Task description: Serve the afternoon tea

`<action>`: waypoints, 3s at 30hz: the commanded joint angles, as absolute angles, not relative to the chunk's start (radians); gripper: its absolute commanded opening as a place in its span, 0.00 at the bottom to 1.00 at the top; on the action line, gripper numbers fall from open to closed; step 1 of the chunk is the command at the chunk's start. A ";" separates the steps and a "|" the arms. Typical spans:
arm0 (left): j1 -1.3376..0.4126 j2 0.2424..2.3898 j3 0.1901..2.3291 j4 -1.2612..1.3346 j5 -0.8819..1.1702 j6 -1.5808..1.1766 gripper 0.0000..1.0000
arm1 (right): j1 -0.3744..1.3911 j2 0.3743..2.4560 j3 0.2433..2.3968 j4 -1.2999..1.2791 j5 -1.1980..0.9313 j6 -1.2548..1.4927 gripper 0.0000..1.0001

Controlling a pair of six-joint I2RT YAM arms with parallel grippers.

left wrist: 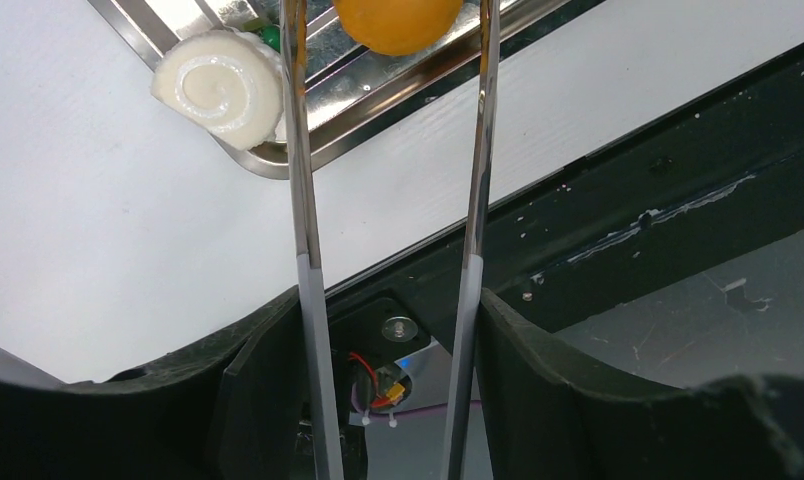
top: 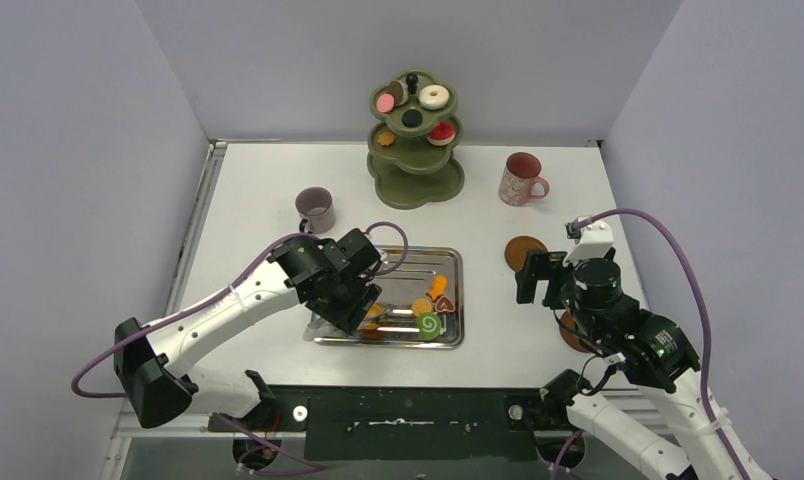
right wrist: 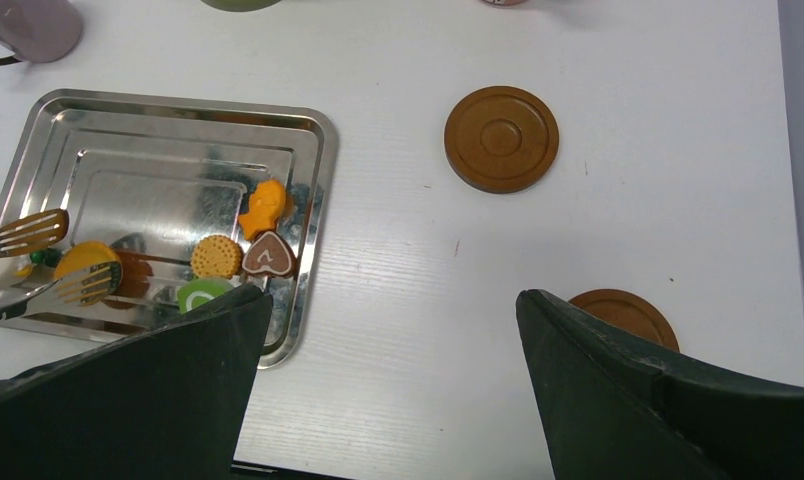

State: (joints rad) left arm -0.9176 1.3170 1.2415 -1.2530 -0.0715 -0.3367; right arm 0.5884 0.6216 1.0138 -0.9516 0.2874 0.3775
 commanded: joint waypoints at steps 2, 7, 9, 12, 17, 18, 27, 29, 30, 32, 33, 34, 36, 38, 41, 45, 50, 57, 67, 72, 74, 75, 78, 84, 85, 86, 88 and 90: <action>-0.923 1.333 1.253 -1.245 -0.084 -0.334 0.55 | 0.583 0.639 1.058 -0.910 0.289 0.370 1.00; -0.925 1.343 1.231 -1.225 -0.077 -0.334 0.55 | 0.583 0.641 1.060 -0.910 0.288 0.372 1.00; -0.925 1.345 1.220 -1.213 -0.074 -0.334 0.55 | 0.583 0.640 1.058 -0.906 0.289 0.371 1.00; -0.925 1.359 1.211 -1.204 -0.069 -0.335 0.54 | 0.583 0.640 1.058 -0.905 0.288 0.370 1.00; -0.924 1.376 1.204 -1.196 -0.057 -0.341 0.48 | 0.582 0.640 1.062 -0.909 0.290 0.370 1.00; -0.926 1.376 1.203 -1.194 -0.056 -0.342 0.45 | 0.583 0.639 1.061 -0.909 0.289 0.370 1.00; -0.925 1.335 1.233 -1.193 -0.062 -0.350 0.38 | 0.583 0.615 1.036 -0.910 0.281 0.382 1.00; -0.925 1.327 1.245 -1.201 -0.076 -0.353 0.38 | 0.583 0.606 1.037 -0.915 0.281 0.382 1.00; -0.925 1.321 1.254 -1.203 -0.085 -0.353 0.38 | 0.583 0.601 1.037 -0.915 0.283 0.382 1.00; -0.924 1.311 1.266 -1.202 -0.097 -0.354 0.37 | 0.582 0.593 1.038 -0.916 0.287 0.382 1.00; -0.924 1.309 1.276 -1.203 -0.105 -0.354 0.37 | 0.583 0.589 1.040 -0.918 0.286 0.383 1.00; -0.923 1.306 1.286 -1.199 -0.113 -0.356 0.37 | 0.583 0.585 1.041 -0.919 0.286 0.384 1.00; -0.923 1.298 1.300 -1.184 -0.131 -0.357 0.37 | 0.583 0.580 1.039 -0.924 0.285 0.391 1.00; -0.922 1.293 1.313 -1.161 -0.151 -0.355 0.37 | 0.583 0.571 1.036 -0.926 0.278 0.396 1.00; -0.914 1.300 1.343 -1.121 -0.190 -0.349 0.37 | 0.582 0.557 1.029 -0.924 0.265 0.408 1.00; -0.901 1.327 1.396 -1.043 -0.239 -0.322 0.36 | 0.583 0.540 1.028 -0.925 0.257 0.417 1.00; -0.852 1.382 1.464 -0.923 -0.292 -0.277 0.35 | 0.583 0.524 1.029 -0.925 0.240 0.427 1.00; -0.720 1.473 1.557 -0.743 -0.262 -0.229 0.35 | 0.583 0.517 1.040 -0.923 0.235 0.437 1.00; -0.637 1.736 1.857 -0.693 -0.220 -0.164 0.35 | 0.583 0.548 1.072 -0.900 0.243 0.431 1.00; -0.625 1.828 1.957 -0.703 -0.197 -0.164 0.34 | 0.583 0.561 1.086 -0.892 0.247 0.426 1.00; -0.622 1.846 1.975 -0.702 -0.197 -0.165 0.34 | 0.583 0.567 1.090 -0.887 0.243 0.430 1.00; -0.622 1.852 1.979 -0.699 -0.199 -0.166 0.34 | 0.583 0.570 1.091 -0.886 0.240 0.433 1.00; -0.616 1.864 1.978 -0.679 -0.201 -0.171 0.34 | 0.583 0.575 1.092 -0.877 0.231 0.436 1.00; -0.603 1.887 1.967 -0.641 -0.209 -0.173 0.34 | 0.583 0.573 1.092 -0.877 0.234 0.439 1.00; -0.601 1.891 1.965 -0.633 -0.209 -0.173 0.34 | 0.583 0.572 1.092 -0.878 0.235 0.440 1.00; -0.599 1.895 1.964 -0.626 -0.209 -0.172 0.34 | 0.583 0.571 1.093 -0.879 0.234 0.441 1.00; -0.597 1.906 1.968 -0.622 -0.219 -0.165 0.34 | 0.583 0.569 1.094 -0.882 0.233 0.443 1.00; -0.597 1.915 1.969 -0.616 -0.223 -0.152 0.35 | 0.583 0.568 1.095 -0.884 0.235 0.443 1.00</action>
